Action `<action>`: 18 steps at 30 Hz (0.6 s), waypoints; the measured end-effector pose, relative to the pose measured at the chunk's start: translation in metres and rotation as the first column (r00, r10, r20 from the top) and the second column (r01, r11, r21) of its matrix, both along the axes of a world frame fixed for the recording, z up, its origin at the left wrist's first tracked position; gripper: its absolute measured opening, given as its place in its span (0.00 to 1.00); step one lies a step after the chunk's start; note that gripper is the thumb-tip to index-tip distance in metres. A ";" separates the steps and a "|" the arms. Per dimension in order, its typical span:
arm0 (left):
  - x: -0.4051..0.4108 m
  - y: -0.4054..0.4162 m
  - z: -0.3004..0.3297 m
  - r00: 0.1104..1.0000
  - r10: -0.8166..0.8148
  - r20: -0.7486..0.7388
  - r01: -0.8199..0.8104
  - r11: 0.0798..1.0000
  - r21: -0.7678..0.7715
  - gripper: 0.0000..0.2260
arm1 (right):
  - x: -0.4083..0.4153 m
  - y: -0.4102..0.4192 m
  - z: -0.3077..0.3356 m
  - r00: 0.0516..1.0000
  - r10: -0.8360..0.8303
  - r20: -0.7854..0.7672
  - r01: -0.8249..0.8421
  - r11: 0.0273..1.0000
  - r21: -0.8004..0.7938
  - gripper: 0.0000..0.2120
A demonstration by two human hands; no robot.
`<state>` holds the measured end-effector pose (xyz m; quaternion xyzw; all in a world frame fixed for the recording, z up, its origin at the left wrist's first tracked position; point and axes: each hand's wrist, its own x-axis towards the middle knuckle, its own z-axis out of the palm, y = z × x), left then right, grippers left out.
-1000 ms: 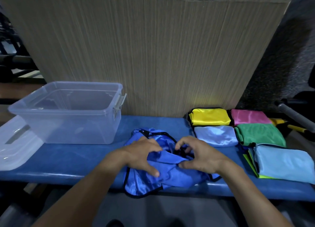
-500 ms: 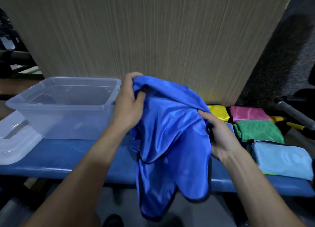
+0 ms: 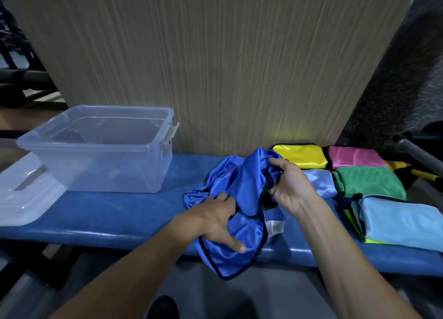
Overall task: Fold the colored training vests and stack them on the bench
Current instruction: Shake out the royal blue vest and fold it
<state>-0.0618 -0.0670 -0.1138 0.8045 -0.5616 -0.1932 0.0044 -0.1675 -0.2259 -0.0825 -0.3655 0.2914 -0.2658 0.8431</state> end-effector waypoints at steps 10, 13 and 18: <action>0.081 0.011 0.006 0.885 0.463 -0.053 -0.406 0.710 -0.576 0.04 | -0.028 -0.009 -0.007 0.846 -0.180 -0.501 -0.149 0.824 -0.547 0.05; 0.095 0.020 0.003 0.911 0.413 -0.026 -0.373 0.792 -0.483 0.10 | -0.032 -0.014 -0.011 0.847 -0.164 -0.505 -0.140 0.848 -0.511 0.19; 0.091 0.033 0.013 0.958 0.272 -0.089 -0.279 0.813 -0.512 0.14 | -0.036 -0.006 -0.020 0.638 -0.591 -0.494 -0.483 0.193 -0.854 0.30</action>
